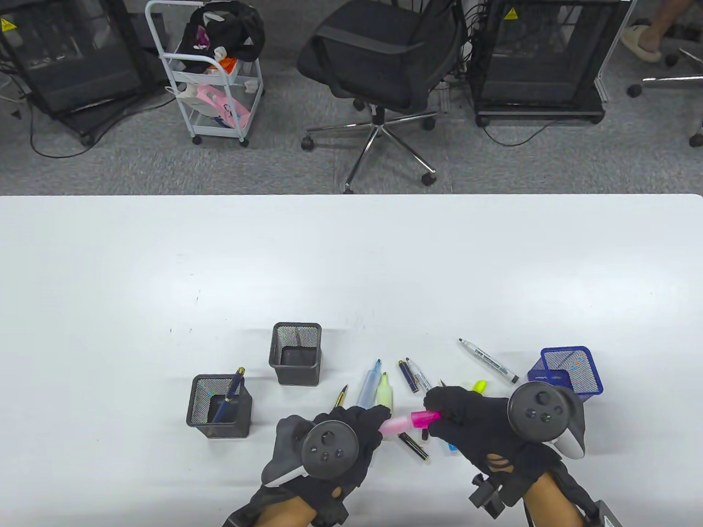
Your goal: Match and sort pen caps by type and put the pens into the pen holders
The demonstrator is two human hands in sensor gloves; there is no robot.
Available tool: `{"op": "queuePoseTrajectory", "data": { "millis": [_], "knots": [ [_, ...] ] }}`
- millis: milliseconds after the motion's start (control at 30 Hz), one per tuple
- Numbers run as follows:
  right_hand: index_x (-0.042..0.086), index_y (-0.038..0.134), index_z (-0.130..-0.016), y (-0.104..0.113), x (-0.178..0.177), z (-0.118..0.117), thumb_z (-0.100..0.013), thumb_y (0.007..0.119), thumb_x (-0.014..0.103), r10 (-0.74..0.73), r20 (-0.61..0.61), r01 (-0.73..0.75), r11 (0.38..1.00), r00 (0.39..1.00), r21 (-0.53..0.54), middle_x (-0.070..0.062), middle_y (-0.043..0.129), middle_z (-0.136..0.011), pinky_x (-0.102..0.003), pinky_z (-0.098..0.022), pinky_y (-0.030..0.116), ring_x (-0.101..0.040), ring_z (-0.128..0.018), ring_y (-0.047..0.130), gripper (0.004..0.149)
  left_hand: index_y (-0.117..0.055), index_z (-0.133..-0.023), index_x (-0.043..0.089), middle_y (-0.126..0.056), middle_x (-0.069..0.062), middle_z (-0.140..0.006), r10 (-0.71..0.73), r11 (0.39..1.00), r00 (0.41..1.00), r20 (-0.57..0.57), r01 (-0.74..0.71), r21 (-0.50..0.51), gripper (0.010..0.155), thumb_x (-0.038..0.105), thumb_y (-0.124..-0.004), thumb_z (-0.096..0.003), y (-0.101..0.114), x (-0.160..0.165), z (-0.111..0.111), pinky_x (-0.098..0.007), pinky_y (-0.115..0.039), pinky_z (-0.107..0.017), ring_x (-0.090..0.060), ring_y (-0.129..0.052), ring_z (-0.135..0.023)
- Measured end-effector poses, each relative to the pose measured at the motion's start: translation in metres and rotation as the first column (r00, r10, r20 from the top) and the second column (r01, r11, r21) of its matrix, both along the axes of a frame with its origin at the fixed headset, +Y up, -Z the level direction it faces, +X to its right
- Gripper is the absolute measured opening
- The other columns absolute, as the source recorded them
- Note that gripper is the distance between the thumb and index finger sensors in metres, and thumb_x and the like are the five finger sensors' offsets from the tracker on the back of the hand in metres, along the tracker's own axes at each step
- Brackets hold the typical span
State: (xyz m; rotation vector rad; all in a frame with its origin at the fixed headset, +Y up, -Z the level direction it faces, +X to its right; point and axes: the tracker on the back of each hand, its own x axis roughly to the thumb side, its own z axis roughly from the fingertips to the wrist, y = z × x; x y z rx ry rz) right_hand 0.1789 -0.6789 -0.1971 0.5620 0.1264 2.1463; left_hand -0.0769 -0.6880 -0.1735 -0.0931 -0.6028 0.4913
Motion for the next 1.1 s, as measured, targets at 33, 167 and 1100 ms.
{"op": "queuePoseTrajectory", "data": {
  "millis": [33, 167, 1100],
  "knots": [
    [0.014, 0.08, -0.086, -0.001, -0.001, 0.001, -0.039, 0.093, 0.029, -0.003, 0.012, 0.003, 1.0, 1.0, -0.02, -0.017, 0.099, -0.074, -0.033, -0.033, 0.094, -0.024, -0.045, 0.109, 0.051, -0.076, -0.098, 0.014, -0.095, -0.018, -0.077, 0.011, 1.0, 1.0, -0.014, -0.011, -0.007, 0.056, 0.031, -0.061, -0.0472, -0.001, -0.001, 0.0, -0.066, -0.078, -0.048, -0.033, -0.099, -0.05],
    [0.011, 0.085, -0.081, -0.001, -0.005, 0.001, -0.036, 0.093, 0.027, -0.093, 0.014, 0.094, 0.995, 0.996, -0.035, -0.02, 0.101, -0.065, -0.032, -0.027, 0.095, -0.024, -0.036, 0.109, 0.049, -0.078, -0.094, 0.012, -0.095, -0.018, -0.071, 0.073, 0.996, 0.997, -0.032, -0.075, -0.051, 0.056, 0.031, -0.057, -0.0451, -0.001, -0.004, -0.003, -0.067, -0.078, -0.045, -0.033, -0.096, -0.044],
    [0.01, 0.078, -0.085, 0.062, 0.039, 0.007, -0.039, 0.096, 0.035, -0.007, 0.347, -0.111, 0.94, 0.938, 0.321, -0.018, 0.101, -0.066, -0.033, -0.028, 0.093, -0.023, -0.037, 0.108, 0.056, -0.073, -0.099, 0.01, -0.093, -0.02, -0.082, -0.003, 1.0, 0.989, -0.15, 0.001, -0.011, 0.056, 0.037, -0.068, -0.0502, -0.003, -0.02, -0.009, -0.068, -0.075, -0.05, -0.037, -0.099, -0.056]
  ]
}}
